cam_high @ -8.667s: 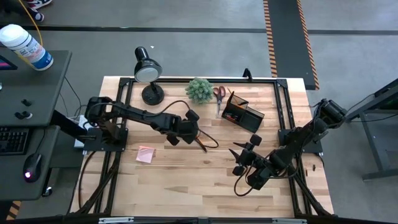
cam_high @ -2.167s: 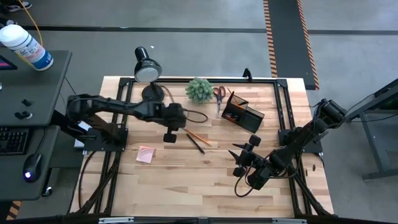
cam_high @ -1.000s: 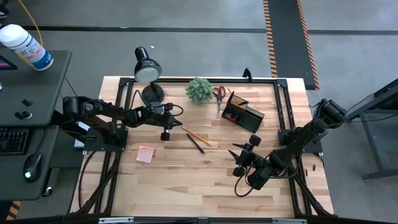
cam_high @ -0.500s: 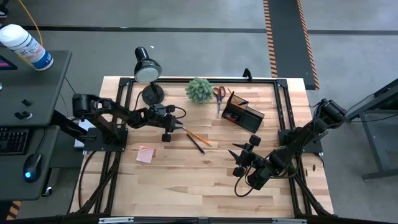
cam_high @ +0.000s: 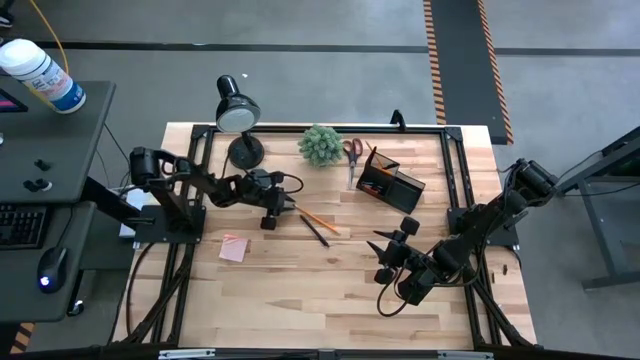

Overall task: Pick and place office supplies into organizer
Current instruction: Put the orange pencil into the black desk organizer

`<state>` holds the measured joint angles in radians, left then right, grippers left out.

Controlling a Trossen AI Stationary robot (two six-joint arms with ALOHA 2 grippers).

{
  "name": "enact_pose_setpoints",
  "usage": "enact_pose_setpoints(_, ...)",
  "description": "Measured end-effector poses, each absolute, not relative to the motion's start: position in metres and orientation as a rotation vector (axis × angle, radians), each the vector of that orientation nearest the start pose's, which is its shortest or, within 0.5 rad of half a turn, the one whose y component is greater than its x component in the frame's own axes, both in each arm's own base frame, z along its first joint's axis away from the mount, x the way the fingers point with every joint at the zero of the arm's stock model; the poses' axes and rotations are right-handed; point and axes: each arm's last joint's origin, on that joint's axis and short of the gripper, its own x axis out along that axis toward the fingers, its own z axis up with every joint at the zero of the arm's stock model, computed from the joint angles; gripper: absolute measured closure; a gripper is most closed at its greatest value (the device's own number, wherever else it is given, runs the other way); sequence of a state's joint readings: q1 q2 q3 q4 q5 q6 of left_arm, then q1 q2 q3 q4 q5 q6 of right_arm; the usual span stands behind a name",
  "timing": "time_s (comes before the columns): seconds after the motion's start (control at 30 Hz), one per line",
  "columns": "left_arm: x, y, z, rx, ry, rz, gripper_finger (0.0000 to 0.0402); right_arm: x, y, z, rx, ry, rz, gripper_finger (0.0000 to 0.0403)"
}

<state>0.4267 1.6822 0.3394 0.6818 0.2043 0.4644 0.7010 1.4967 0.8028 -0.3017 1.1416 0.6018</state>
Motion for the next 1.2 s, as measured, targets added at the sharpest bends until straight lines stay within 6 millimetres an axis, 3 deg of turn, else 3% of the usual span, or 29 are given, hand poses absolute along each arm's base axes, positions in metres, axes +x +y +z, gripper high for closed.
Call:
enact_pose_setpoints(0.3,0.229,0.112,0.079,0.151,0.655,-0.013,0.033,0.224,0.154,0.189,-0.227,0.449,-0.549,0.0258)
enact_pose_setpoints(0.53,0.228,0.113,0.076,0.098,0.718,-0.065,0.0394,0.224,0.154,0.189,-0.227,0.45,-0.55,0.0258)
enact_pose_setpoints(0.87,0.231,0.112,0.081,0.013,0.635,-0.097,0.0399,0.224,0.154,0.189,-0.229,0.446,-0.554,0.0258)
enact_pose_setpoints(1.2,0.235,0.111,0.107,0.053,0.508,-0.089,0.0401,0.224,0.154,0.19,-0.245,0.428,-0.576,0.0258)
